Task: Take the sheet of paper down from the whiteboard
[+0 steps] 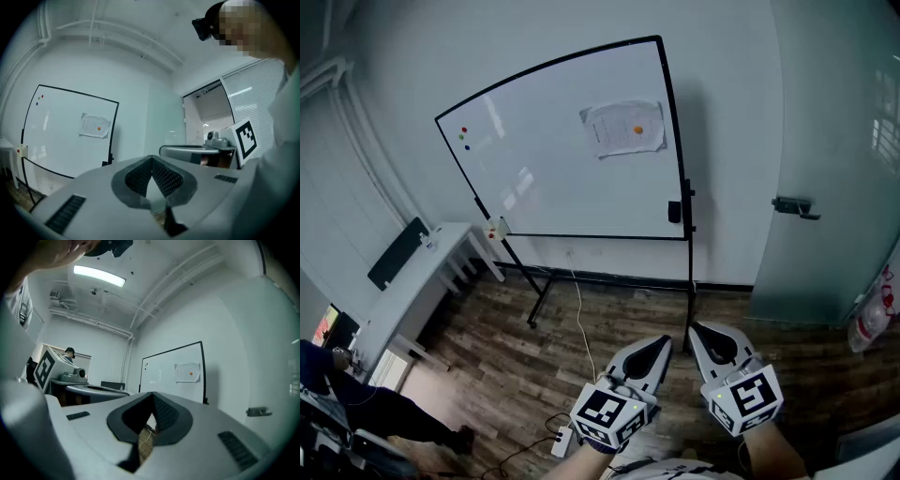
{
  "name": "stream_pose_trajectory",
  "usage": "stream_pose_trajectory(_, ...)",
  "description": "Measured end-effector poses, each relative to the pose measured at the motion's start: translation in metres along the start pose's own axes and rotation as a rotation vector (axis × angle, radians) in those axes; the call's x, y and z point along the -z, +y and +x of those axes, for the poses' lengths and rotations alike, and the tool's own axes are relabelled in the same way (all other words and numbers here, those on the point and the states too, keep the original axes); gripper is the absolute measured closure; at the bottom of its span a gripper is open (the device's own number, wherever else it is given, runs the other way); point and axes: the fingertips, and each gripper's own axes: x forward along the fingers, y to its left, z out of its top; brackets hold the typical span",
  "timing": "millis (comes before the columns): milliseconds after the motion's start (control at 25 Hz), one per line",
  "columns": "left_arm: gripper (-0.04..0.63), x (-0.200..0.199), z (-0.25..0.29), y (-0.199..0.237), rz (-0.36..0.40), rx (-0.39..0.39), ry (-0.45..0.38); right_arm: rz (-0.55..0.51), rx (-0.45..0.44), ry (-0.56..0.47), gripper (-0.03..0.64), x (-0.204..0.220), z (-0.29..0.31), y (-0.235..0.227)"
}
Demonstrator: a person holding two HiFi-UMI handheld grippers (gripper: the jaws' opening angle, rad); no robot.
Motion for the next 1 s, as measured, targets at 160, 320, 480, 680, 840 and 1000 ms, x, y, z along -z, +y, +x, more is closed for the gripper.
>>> stream_pose_trajectory(160, 0.583, -0.001, 0.017, -0.001, 0.001, -0.022, -0.01, 0.013, -0.009, 0.0, 0.604, 0.003, -0.001, -0.018)
stream_pose_trajectory(320, 0.583, 0.001, 0.022, 0.0, -0.003, -0.057, -0.002, 0.021, -0.023, 0.002, 0.604, 0.006, -0.005, -0.025)
stream_pose_trajectory(480, 0.583, 0.001, 0.028, 0.007, 0.01, -0.073, 0.006, 0.023, -0.025, -0.013, 0.604, 0.004, 0.002, -0.032)
stream_pose_trajectory(680, 0.583, -0.003, 0.042, 0.03, 0.039, -0.088, -0.009, 0.027, -0.009, -0.028, 0.604, 0.001, 0.022, -0.045)
stream_pose_trajectory(840, 0.583, -0.004, 0.062, 0.062, 0.042, -0.082, -0.025, 0.014, 0.01, -0.021, 0.604, 0.003, 0.052, -0.056)
stream_pose_trajectory(1000, 0.583, -0.013, 0.085, 0.106, 0.049, -0.068, -0.046, -0.005, 0.038, -0.02, 0.604, 0.0, 0.095, -0.07)
